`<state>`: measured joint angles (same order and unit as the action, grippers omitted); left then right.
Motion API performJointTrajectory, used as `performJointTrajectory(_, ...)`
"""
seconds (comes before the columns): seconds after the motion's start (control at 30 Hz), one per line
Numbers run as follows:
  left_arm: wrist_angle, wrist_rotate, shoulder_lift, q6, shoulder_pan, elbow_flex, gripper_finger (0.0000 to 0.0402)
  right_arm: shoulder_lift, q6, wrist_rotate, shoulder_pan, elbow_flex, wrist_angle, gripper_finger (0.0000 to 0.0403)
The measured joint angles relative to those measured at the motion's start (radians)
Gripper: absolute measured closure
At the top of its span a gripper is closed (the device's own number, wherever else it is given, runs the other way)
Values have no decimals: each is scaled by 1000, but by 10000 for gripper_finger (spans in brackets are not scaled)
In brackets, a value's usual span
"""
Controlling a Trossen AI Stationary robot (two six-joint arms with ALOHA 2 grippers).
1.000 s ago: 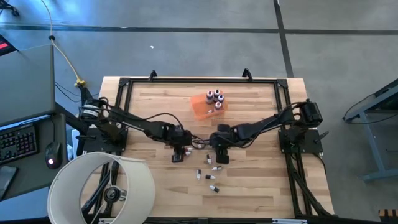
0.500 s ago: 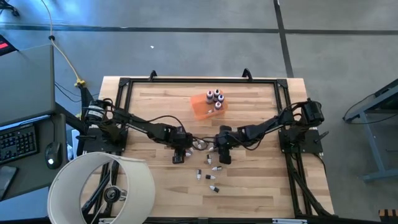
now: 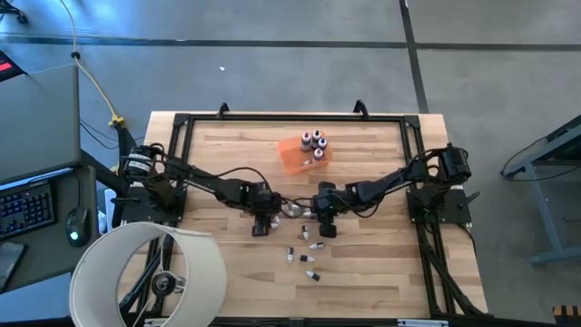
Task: Pick & Place food coloring
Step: Put the small red food coloring bottle into the orange bin
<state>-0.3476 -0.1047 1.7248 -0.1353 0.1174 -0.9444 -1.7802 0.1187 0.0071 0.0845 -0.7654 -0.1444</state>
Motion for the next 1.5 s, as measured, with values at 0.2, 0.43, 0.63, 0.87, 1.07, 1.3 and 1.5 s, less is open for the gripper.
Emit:
performJointTrajectory(0.2, -86, -13, -1, 0, 1, -50, 231, 18, 15, 0, -6, -67, 12, 345)
performJointTrajectory(0.43, -90, -7, -2, 0, 1, -79, 231, 30, -275, 303, -76, -277, 35, 331)
performJointTrajectory(0.63, -90, 4, -2, -7, 1, -79, 231, 19, -244, 313, -256, -361, 124, 334)
performJointTrajectory(0.87, -90, -21, -3, 8, 1, -80, 232, -73, -196, 146, -397, -359, 79, 328)
performJointTrajectory(1.07, -89, -20, -3, 8, 1, -80, 232, -87, -244, 152, -391, -360, 74, 309)
performJointTrajectory(1.3, -96, -63, -4, 8, 1, -80, 232, -84, -291, 145, -383, -360, 37, 270)
performJointTrajectory(1.5, -98, -41, -4, 73, 1, -80, 232, 5, -375, 280, -335, -360, 53, 247)
